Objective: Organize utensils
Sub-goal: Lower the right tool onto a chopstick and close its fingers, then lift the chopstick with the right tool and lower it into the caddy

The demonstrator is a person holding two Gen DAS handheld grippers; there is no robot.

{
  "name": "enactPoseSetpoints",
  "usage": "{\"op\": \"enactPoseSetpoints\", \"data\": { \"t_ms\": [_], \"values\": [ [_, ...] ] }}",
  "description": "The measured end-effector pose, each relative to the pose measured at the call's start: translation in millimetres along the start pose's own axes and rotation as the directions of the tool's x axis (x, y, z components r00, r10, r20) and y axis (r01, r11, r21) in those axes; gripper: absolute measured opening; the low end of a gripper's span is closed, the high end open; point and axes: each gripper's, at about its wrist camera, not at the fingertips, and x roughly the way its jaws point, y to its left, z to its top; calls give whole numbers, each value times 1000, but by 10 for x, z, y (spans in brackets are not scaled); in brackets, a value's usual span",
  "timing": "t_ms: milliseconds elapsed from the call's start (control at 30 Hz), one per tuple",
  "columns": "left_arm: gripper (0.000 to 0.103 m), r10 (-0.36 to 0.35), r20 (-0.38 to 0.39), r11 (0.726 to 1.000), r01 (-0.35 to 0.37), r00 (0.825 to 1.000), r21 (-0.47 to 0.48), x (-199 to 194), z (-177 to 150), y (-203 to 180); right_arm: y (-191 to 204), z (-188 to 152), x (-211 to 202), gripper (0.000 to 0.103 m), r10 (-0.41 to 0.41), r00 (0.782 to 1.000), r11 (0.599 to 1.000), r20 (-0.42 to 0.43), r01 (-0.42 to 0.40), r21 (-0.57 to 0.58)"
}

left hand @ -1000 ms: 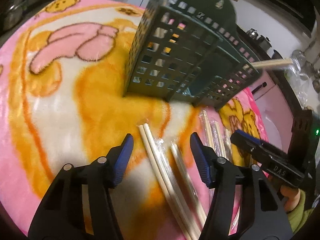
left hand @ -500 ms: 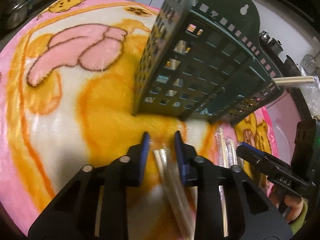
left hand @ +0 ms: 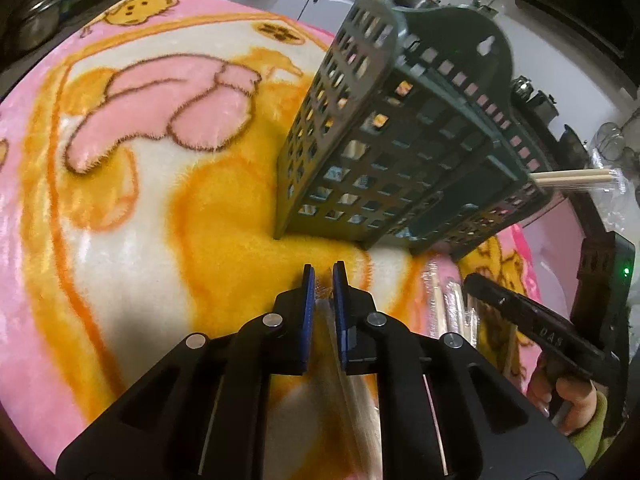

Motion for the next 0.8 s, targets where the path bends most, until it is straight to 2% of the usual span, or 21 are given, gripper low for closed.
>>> {"op": "enactPoseSetpoints", "data": {
  "t_ms": [200,467,800],
  "values": [
    [5,-18,62,999,16,998,32,-253,54,-104,132,45,-331,7,51,994,998,92,-47,-53],
    [3,-65,136,995,54,989,84,-539,147,-389,418,121,-732,7,109,977,985,185,-82,-149],
    [1,-108,196,986,81,975,144,-763,195,-622,780,207,-1074,7,154,952,960,263,-81,-270]
  ]
}}
